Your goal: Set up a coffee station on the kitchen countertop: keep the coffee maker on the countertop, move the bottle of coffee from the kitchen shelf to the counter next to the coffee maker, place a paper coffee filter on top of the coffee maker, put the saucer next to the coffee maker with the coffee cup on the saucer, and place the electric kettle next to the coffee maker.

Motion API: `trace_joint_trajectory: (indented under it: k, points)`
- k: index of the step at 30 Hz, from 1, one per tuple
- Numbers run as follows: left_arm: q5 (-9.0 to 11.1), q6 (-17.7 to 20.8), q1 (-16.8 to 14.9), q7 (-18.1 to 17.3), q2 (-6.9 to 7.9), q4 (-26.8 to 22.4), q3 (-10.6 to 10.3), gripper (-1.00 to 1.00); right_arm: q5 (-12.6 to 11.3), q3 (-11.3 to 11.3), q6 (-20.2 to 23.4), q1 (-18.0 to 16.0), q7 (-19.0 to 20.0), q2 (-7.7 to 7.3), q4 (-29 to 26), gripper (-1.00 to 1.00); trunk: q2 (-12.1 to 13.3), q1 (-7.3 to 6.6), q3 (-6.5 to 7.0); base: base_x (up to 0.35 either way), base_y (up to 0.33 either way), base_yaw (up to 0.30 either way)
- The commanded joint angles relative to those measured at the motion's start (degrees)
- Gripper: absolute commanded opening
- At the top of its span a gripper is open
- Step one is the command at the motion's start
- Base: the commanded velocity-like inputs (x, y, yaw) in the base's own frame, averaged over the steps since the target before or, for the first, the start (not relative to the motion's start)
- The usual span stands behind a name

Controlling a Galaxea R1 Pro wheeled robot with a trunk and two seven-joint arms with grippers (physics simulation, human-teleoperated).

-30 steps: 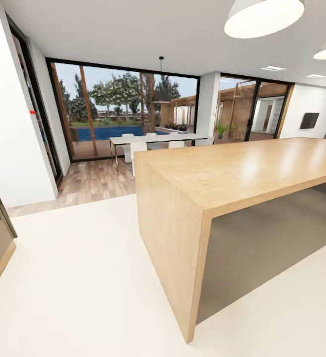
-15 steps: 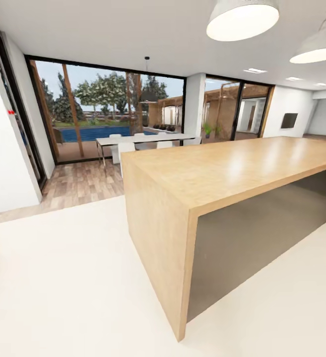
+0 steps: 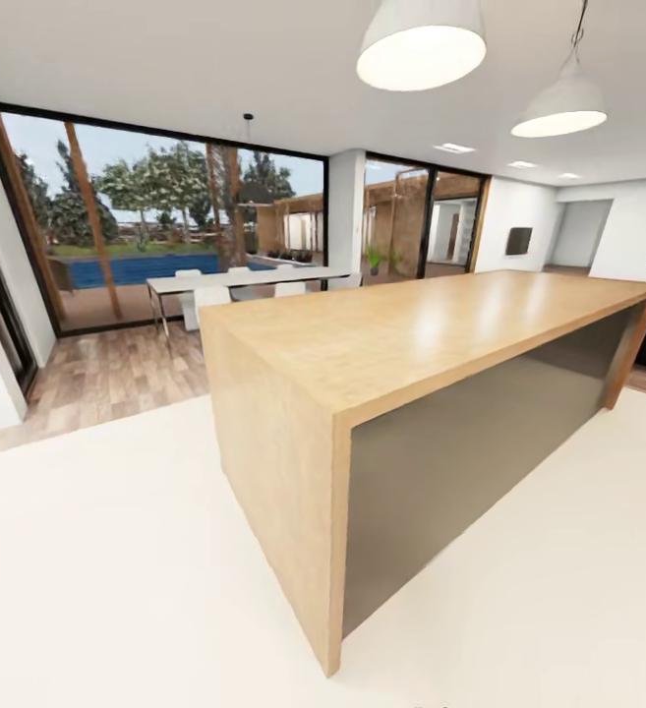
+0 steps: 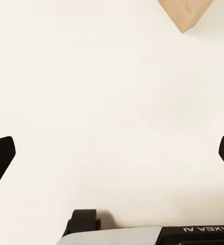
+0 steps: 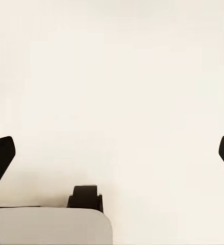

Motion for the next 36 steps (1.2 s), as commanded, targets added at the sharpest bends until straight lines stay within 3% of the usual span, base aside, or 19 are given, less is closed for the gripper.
trace_joint_trajectory:
  k: [1, 36]
  points:
    - [-0.01, -0.06, 0.03, 0.0, -0.01, -0.08, 0.02, 1.0, 0.03, -0.01, -0.48, -0.04, 0.0, 0.0, 0.08, 1.0, -0.03, 0.0, -0.02, 0.0, 0.0, -0.25]
    - [0.03, -0.07, 0.03, 0.0, -0.01, -0.07, 0.06, 1.0, 0.04, -0.01, -1.05, -0.03, -0.1, 0.0, 0.18, 1.0, -0.03, 0.0, 0.91, 0.0, 0.0, -0.25]
